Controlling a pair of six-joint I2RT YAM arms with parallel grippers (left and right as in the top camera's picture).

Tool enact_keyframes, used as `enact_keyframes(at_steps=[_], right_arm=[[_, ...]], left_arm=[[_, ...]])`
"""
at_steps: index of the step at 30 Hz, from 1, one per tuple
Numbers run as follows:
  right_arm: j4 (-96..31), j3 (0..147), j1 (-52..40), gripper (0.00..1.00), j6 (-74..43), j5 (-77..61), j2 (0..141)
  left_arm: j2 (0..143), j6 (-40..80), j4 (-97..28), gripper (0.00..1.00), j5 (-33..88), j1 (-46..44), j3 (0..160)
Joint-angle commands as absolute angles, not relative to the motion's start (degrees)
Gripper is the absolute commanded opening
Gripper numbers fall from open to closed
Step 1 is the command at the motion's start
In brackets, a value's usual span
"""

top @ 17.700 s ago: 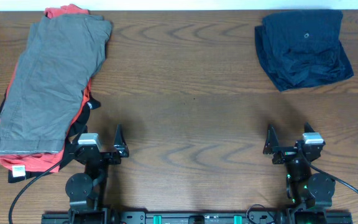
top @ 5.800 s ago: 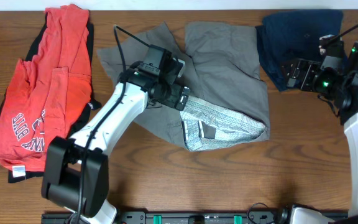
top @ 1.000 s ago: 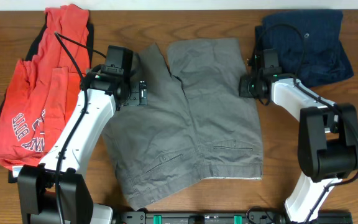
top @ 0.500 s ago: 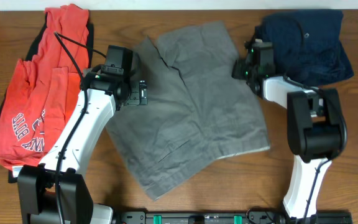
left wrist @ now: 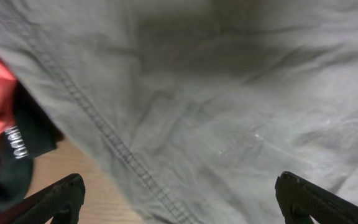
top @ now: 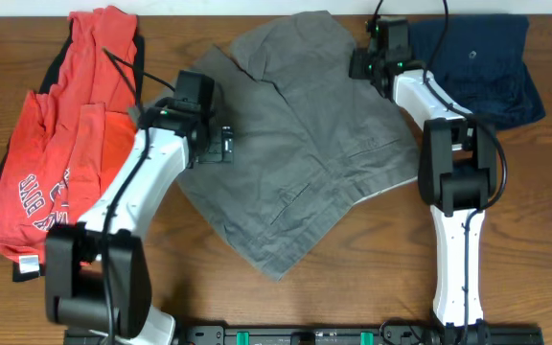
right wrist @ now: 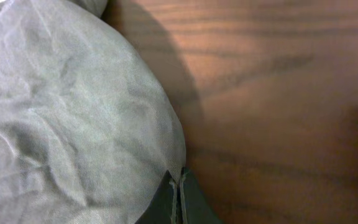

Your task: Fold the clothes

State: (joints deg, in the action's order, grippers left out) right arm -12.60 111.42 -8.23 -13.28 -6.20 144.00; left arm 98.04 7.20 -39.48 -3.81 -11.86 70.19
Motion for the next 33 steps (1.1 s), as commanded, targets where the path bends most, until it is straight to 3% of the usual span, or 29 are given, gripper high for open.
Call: enact_keyframes(at_steps=[1, 2, 3, 4, 5, 11, 18, 27, 33], right_arm=[[-16.9, 118.2, -8.6, 0.05, -9.5, -4.7, 144.3], [-19.2, 119.7, -8.5, 0.30, -9.0, -4.7, 144.3], [-21.6, 121.1, -8.5, 0.68, -8.9, -4.8, 144.1], [-24.1, 122.7, -8.5, 0.95, -8.9, -4.8, 143.9], [-27.4, 124.6, -8.5, 0.99, -8.9, -4.8, 143.6], [-49.8, 133.4, -8.9, 0.99, -5.4, -8.5, 139.0], [-72.1, 134.0, -12.4, 0.99, -4.8, -14.6, 130.1], [-87.5, 132.0, -23.8, 0.96, -4.6, -17.0, 128.0], [-89.6, 128.7, -33.7, 0.92, -6.5, -14.0, 128.0]], left_arm=[[99.3, 6.4, -37.8, 0.99, -3.5, -12.0, 70.7], [99.3, 6.4, -37.1, 0.99, -3.5, -11.9, 70.7], [99.3, 6.2, -36.2, 0.99, -3.5, -11.9, 70.8], [99.2, 6.0, -35.6, 0.99, -3.5, -11.9, 70.9], [99.2, 5.8, -35.2, 0.99, -3.5, -11.9, 70.9], [98.6, 4.8, -36.6, 0.98, -3.5, -11.6, 71.5], [89.9, 10.8, -41.7, 0.98, 0.2, -6.5, 73.9], [76.0, 11.5, -47.9, 0.98, 0.8, 3.2, 74.0], [74.1, 11.5, -51.4, 0.98, 0.7, 13.0, 73.9]])
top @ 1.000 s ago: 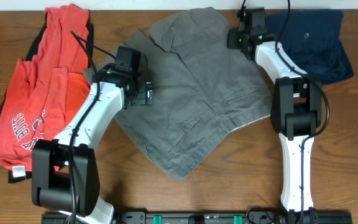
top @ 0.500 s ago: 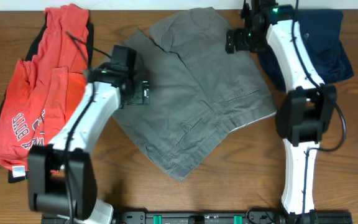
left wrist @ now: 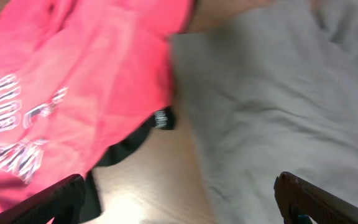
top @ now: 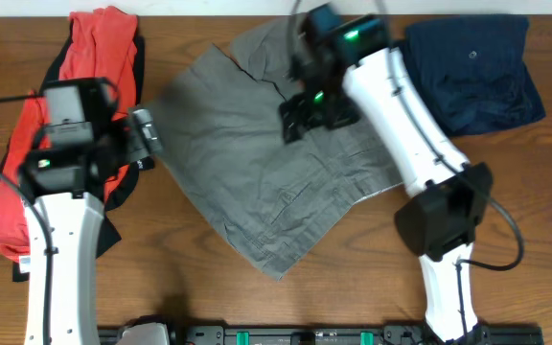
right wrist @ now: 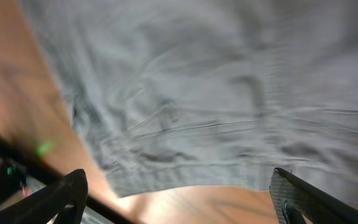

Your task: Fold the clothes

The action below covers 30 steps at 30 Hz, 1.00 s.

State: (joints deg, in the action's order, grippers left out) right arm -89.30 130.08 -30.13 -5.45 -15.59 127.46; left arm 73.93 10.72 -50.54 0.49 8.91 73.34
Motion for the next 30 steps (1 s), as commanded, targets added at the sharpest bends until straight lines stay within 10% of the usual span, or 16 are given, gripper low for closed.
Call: enact_keyframes(at_steps=[1, 30], right_arm=[[-89.5, 128.0, -35.3, 0.92, -7.4, -12.7, 128.0], [-73.8, 90.6, -62.3, 0.94, -8.6, -10.5, 118.7]], left_arm=[[74.2, 11.5, -51.7, 0.98, 0.7, 14.6, 73.8], [79.5, 11.5, -52.7, 0.98, 1.1, 26.1, 73.6]])
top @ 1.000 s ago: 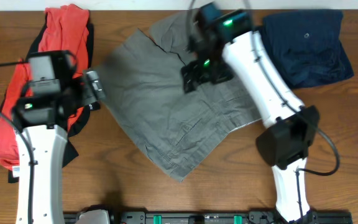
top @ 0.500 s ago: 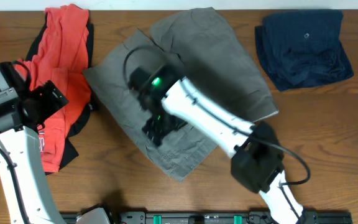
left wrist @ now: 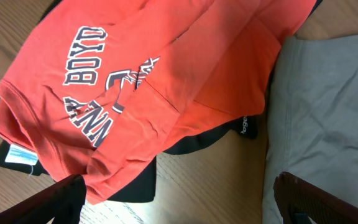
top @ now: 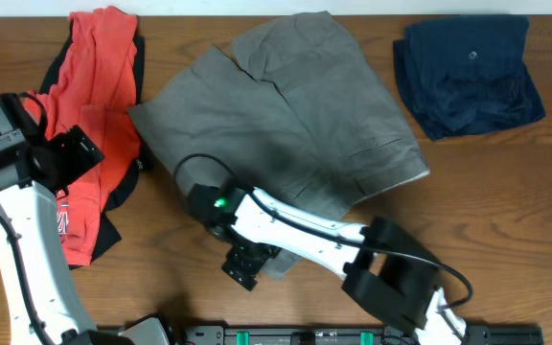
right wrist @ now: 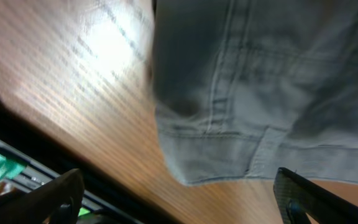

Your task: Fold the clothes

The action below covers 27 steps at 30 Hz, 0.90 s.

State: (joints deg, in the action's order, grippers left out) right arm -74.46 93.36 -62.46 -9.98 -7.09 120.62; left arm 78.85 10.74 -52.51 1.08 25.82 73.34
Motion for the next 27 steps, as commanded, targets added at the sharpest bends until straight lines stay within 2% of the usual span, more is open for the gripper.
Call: enact_keyframes(at_steps=[1, 6, 8, 12, 17, 21, 24, 25, 27], right_arm=[[-73.1, 89.3, -62.4, 0.93, -7.7, -11.3, 118.7], [-70.5, 86.1, -62.9, 0.91, -5.4, -11.9, 118.7], [-70.0, 85.9, -62.9, 0.87, -5.0, -12.1, 118.7], [-69.3, 85.8, -62.9, 0.71, -5.1, -12.1, 118.7], [-69.0, 85.6, -62.8, 0.65, -5.1, -10.2, 118.7], [-68.9, 85.2, -62.8, 0.52, -5.0, -7.1, 118.7], [-67.8, 84.6, -62.8, 0.33, -4.4, -3.4, 118.7], [-67.4, 84.6, -62.8, 0.32, -2.9, -3.1, 118.8], [-66.8, 84.6, -62.8, 0.37, -0.1, -3.2, 118.8]], left_arm=[[79.7, 11.5, -52.7, 0.98, 1.1, 26.1, 73.6], [80.2, 11.5, -52.7, 0.98, 1.1, 26.1, 73.5], [80.4, 11.5, -52.7, 0.98, 1.1, 26.1, 73.5], [80.8, 11.5, -52.7, 0.98, 1.1, 26.1, 73.5], [81.6, 11.5, -52.7, 0.98, 1.1, 26.1, 73.3], [82.3, 11.5, -52.7, 0.98, 1.1, 26.1, 73.3], [82.7, 11.5, -52.7, 0.98, 1.1, 26.1, 73.3], [82.8, 11.5, -52.7, 0.98, 1.1, 26.1, 73.3], [83.1, 11.5, -52.7, 0.98, 1.1, 26.1, 73.3]])
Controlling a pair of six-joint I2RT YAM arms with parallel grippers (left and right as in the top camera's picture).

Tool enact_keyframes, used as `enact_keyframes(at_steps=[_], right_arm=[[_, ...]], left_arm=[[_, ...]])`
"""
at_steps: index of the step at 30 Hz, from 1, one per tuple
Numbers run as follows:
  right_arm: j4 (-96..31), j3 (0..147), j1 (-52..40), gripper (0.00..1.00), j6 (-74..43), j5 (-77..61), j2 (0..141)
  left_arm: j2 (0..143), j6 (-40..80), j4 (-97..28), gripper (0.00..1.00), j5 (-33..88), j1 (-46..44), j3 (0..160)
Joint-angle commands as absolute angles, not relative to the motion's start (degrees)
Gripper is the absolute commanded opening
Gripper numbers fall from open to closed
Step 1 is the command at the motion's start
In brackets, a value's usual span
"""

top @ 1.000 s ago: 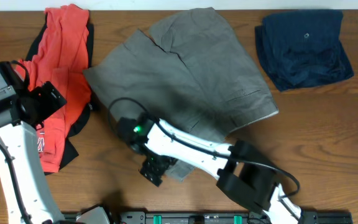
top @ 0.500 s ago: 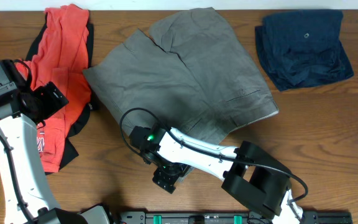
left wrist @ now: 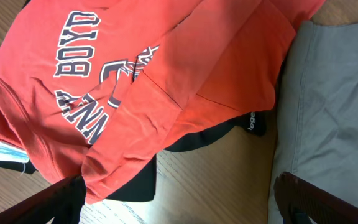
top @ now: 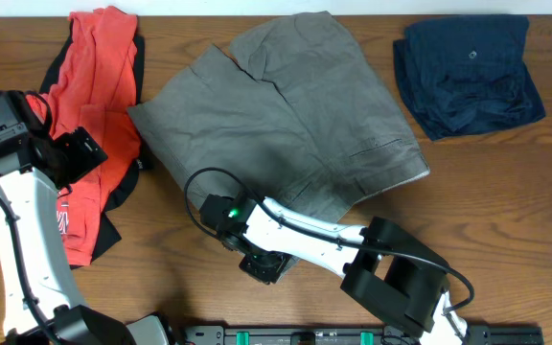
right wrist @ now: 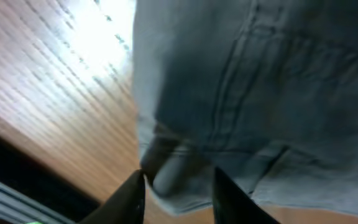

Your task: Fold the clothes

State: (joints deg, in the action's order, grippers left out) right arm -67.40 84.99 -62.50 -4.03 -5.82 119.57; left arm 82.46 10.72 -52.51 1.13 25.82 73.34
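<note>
Grey shorts lie spread across the middle of the table. My right gripper is at their near corner. In the right wrist view the right gripper has its fingers drawn in on a bunched fold of the shorts' hem. My left gripper hangs open over the left of the table. Below the left gripper are the edge of a red lettered shirt and bare wood. The shorts' left edge shows to its right.
The red shirt lies on a black garment at the left side. A crumpled navy garment sits at the back right. The wooden table shows bare at the right front. A black rail runs along the near edge.
My right gripper's fingers stood wide apart over the shorts' near corner; now they have drawn in on the hem there. The left arm has shifted only slightly over the red shirt.
First my left gripper hung open over the shorts' left part while the right was shut at their far right edge. Then the left was over the red shirt and the right open above the shorts' middle. The right then reached the near corner, and now grips it.
</note>
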Motion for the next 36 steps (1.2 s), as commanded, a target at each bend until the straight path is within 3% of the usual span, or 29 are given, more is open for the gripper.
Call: enact_keyframes(at_steps=[1, 6, 12, 15, 20, 27, 29, 36], right_arm=[[-66.5, 84.6, -62.8, 0.39, 0.6, -3.2, 118.8], [-65.5, 84.6, -62.7, 0.37, 1.0, -4.2, 119.6], [-67.1, 84.6, -62.7, 0.43, 1.0, -8.0, 119.8], [-67.2, 84.6, -62.8, 0.31, 1.0, -7.9, 119.9], [-67.1, 84.6, -62.8, 0.29, 1.9, -7.9, 121.0], [-67.1, 84.6, -62.7, 0.10, 4.8, -7.9, 122.8], [-67.3, 84.6, -62.6, 0.01, 4.1, -8.0, 122.8], [-69.1, 84.6, -58.1, 0.01, -6.7, -8.0, 121.5]], left_arm=[[83.2, 11.5, -52.7, 0.98, 1.1, 26.1, 73.3], [83.3, 11.5, -52.4, 0.98, 1.1, 26.1, 73.3], [83.4, 11.5, -52.3, 0.98, 1.1, 26.1, 73.3], [83.4, 11.5, -52.4, 0.98, 1.1, 26.1, 73.3], [83.4, 11.5, -53.2, 0.98, 1.1, 26.1, 73.3], [83.4, 11.5, -53.3, 0.98, 1.1, 26.1, 73.3], [83.4, 11.5, -53.3, 0.98, 1.1, 26.1, 73.3], [83.4, 11.5, -53.3, 0.98, 1.1, 26.1, 73.3]])
